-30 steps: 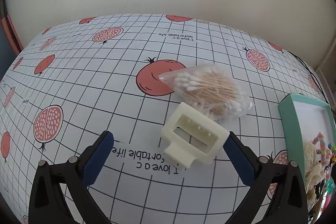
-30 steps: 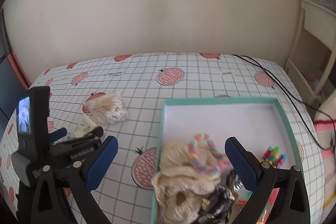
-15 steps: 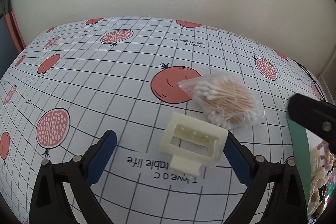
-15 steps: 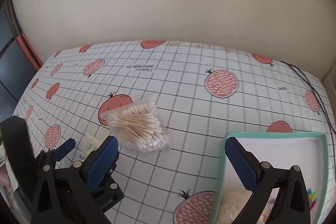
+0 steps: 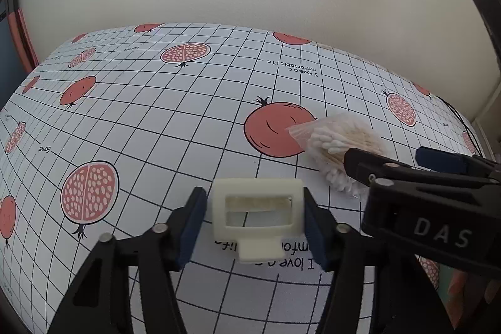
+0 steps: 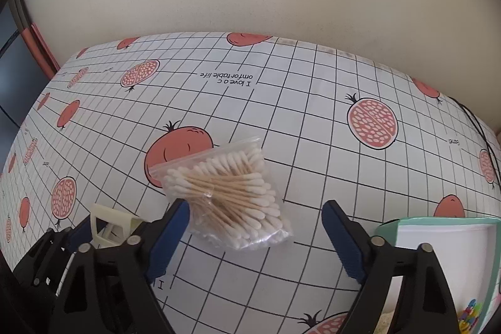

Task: Organize objects
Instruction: 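Close the left tool on the cream clip while the right tool grasps the swab bag, then lift and carry the clip with the left tool while the right carries the swab bag to the tray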

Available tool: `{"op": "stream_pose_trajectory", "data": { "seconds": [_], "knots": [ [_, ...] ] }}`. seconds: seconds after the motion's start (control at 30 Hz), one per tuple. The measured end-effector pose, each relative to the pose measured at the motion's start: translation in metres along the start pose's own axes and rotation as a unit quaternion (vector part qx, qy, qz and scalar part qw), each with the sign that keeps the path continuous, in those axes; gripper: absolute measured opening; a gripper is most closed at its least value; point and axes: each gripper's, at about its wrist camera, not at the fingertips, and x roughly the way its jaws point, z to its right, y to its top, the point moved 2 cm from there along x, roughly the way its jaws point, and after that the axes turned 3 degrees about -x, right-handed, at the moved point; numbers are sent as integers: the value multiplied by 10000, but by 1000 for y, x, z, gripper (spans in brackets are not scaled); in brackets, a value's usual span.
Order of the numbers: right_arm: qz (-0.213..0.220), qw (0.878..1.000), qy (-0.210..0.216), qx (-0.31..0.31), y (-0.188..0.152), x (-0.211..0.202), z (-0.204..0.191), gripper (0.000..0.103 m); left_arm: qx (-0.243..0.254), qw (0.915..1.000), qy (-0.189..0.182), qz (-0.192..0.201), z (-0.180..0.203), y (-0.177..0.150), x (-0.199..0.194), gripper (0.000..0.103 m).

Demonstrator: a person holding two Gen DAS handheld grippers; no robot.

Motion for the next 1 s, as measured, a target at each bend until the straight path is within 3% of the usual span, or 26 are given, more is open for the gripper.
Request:
{"op": "stream_pose_trajectory", "data": {
  "seconds": [0.13,0.2,0.4,1.0],
  "knots": [
    [-38,10000,61,1,2,2,-4,71,-25,10000,-54,-11,-2,0,-1,54],
    [-46,9999,91,40,3,3,-4,57,-41,10000,-79,-9,-3,0,-1,54],
    [-79,9999,75,-11,3,1,-8,46,-81,9999,-93,-6,-7,1,-1,54],
    [-42,9999,151,38,-10,-19,-4,33,-245,9996,-138,34,-13,3,-10,54]
  ]
}}
